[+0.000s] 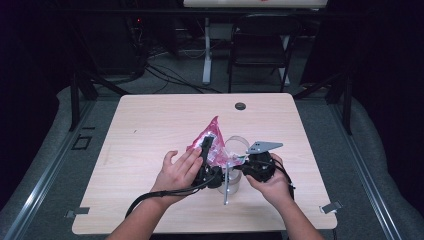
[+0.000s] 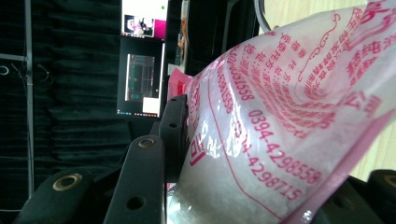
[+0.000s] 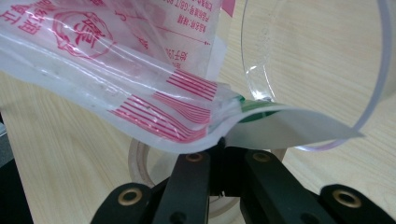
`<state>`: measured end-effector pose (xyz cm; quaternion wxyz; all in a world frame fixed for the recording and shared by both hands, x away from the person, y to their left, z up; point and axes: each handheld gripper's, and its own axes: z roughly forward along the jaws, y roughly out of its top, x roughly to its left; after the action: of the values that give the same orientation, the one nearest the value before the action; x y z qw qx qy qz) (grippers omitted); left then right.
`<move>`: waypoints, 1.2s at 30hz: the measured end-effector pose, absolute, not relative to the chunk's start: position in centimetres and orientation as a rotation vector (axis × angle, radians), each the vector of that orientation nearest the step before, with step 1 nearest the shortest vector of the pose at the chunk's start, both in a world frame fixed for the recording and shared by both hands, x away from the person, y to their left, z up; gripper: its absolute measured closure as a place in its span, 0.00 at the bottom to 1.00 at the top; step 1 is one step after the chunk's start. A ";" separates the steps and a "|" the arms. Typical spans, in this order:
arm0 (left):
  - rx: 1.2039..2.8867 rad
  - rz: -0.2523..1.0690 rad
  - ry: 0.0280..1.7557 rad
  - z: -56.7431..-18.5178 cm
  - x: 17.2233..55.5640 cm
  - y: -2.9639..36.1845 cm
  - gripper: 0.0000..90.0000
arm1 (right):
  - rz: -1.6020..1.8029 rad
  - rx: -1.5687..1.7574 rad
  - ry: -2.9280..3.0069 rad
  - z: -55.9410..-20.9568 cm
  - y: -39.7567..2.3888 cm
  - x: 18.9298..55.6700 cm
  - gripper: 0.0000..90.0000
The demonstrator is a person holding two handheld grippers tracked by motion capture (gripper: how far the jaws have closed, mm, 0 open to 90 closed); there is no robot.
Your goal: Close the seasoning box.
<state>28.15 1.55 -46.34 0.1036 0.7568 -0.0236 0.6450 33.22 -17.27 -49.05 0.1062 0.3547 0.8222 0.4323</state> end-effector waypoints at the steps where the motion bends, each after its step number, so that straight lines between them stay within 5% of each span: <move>1: 2.230 1.905 -0.070 -46.3 28.1 1.6 0.73 | 1.274 1.045 2.421 -49.0 -17.3 33.2 1.00; 36: 2.256 1.904 -0.068 -46.3 28.1 1.6 0.73 | 1.251 1.045 2.435 -49.2 -17.3 33.3 1.00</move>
<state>28.13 1.57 -46.34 0.0941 0.7607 -0.0229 0.6418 33.33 -17.33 -49.16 0.1055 0.3545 0.8264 0.4245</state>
